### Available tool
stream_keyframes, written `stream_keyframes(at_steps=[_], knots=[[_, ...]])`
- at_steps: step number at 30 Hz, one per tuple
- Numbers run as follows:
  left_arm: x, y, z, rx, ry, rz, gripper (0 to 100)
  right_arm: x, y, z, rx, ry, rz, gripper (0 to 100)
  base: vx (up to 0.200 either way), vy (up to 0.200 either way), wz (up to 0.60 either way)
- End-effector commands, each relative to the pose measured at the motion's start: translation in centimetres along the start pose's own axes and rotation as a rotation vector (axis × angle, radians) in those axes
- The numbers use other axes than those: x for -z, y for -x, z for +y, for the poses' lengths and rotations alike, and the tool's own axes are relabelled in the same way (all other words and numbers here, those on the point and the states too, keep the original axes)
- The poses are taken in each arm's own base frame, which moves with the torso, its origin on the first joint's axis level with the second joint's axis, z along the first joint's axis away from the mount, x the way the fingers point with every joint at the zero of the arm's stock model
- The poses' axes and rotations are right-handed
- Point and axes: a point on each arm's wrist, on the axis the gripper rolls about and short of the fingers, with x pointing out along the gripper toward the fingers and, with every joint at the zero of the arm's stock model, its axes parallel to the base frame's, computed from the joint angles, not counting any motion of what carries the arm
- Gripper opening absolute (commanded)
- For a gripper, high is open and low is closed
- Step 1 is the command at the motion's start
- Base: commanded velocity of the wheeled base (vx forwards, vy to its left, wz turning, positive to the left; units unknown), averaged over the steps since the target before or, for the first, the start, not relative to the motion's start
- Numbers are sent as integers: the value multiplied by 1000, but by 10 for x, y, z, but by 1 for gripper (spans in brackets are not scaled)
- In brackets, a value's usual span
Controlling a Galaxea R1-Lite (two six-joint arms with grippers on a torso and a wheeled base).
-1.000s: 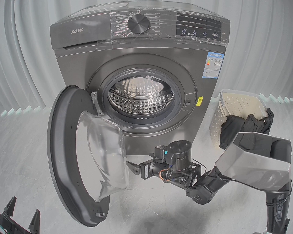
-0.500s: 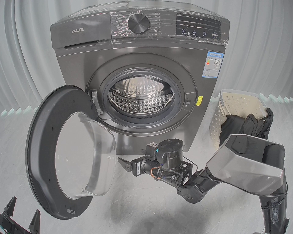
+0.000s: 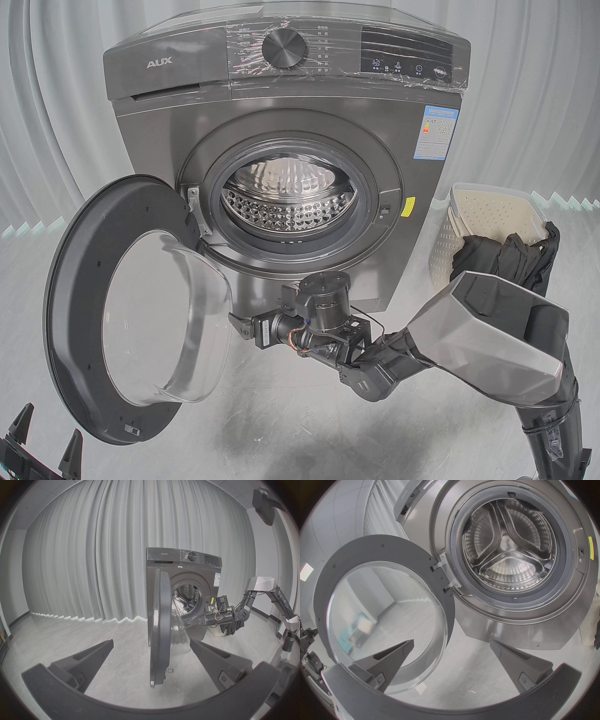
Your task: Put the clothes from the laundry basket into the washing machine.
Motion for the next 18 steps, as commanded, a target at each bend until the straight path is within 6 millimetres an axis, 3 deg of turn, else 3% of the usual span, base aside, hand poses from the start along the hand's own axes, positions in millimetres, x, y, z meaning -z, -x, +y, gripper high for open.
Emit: stream_keyframes(at_steps=[1, 6, 13, 18], knots=[[5, 0, 0, 0, 0, -1, 100, 12, -18, 7, 15, 0, 13, 100, 0, 0, 0], [5, 0, 0, 0, 0, -1, 100, 17, -26, 17, -5, -1, 4, 100, 0, 0, 0], [5, 0, 0, 0, 2, -1, 100, 10, -24, 12, 3, -43, -19, 100, 0, 0, 0], [5, 0, 0, 0, 2, -1, 100, -18, 6, 4, 35, -54, -34, 100, 0, 0, 0]])
